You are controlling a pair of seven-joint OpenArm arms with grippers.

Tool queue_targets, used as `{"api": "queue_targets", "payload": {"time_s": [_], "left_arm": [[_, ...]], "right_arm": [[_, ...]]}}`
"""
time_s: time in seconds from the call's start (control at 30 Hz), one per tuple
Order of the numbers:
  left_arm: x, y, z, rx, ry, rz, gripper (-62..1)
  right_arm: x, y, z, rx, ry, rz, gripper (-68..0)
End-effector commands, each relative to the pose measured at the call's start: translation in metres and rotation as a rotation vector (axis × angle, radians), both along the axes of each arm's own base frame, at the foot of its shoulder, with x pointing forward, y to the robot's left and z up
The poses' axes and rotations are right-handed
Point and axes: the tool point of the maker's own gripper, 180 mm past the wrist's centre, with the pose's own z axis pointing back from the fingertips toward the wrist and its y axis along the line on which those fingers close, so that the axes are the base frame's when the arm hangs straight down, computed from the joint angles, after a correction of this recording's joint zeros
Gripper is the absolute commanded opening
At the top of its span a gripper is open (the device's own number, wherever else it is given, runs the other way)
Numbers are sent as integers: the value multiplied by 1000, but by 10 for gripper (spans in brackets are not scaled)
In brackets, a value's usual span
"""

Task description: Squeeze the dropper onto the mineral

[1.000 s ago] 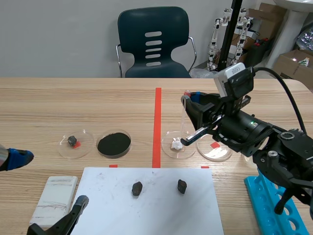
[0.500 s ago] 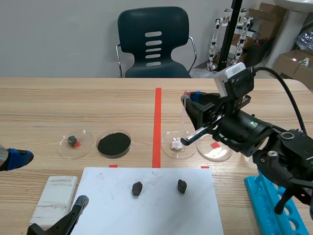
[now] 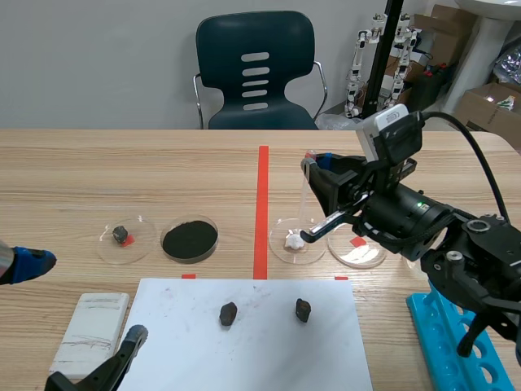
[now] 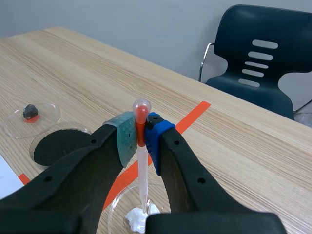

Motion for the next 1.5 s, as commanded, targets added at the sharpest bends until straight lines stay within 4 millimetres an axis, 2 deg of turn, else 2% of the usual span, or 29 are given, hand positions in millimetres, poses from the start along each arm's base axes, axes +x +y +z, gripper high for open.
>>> {"api": "queue_targets", "payload": {"time_s": [0.0, 0.3, 1.47], "left_arm": [[1, -1, 4, -16, -12, 6, 14], [1, -1, 4, -16, -12, 6, 14], [1, -1, 4, -16, -12, 6, 14]], "right_arm": [[8, -1, 17, 26, -48, -5, -627], [8, -1, 17, 26, -48, -5, -660], [8, -1, 17, 26, -49, -5, -660]]}}
